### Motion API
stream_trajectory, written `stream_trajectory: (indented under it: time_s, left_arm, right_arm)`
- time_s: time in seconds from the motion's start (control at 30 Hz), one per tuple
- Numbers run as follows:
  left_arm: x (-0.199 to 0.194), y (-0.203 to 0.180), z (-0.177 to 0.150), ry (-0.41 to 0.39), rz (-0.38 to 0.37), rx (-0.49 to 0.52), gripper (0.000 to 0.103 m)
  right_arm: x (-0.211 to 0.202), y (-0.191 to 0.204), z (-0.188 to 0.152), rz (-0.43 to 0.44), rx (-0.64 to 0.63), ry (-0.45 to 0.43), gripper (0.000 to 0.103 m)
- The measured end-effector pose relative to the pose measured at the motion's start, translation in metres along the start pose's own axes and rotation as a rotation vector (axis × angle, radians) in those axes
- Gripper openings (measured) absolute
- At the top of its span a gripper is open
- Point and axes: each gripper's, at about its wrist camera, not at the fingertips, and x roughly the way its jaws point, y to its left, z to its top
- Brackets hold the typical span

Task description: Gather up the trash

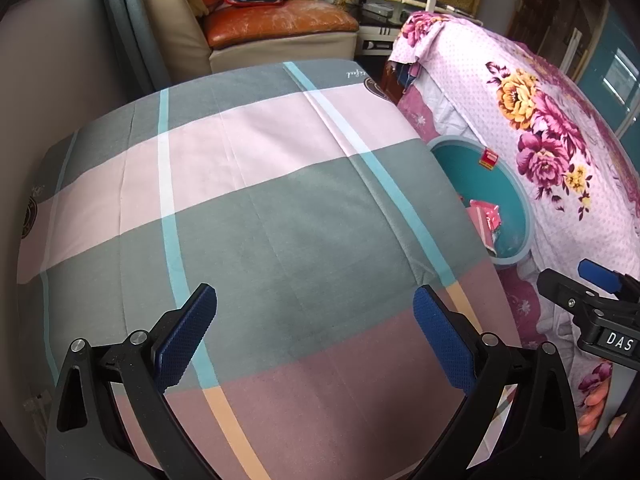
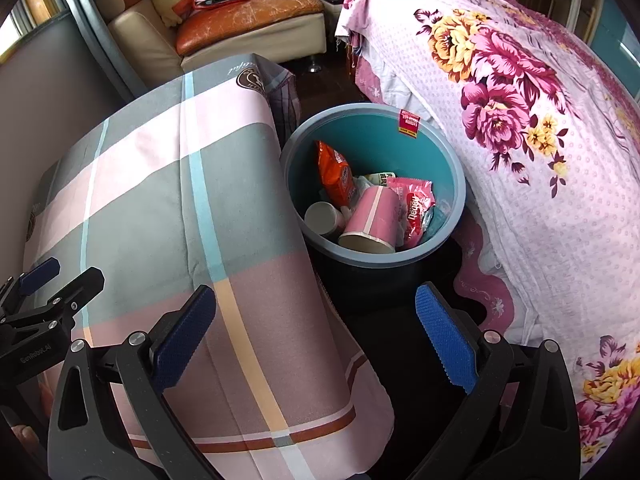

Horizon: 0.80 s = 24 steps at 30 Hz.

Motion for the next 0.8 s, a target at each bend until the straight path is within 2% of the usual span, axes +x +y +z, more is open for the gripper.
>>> stream_trajectory:
  time_s: [0.8]
  left_arm:
    - [0.022,-0.008,-0.002,0.028,0.041,0.011,0.099]
  right_arm:
    - [0.03,-0.017,-0.002,0.006,0.035,0.051,0.096]
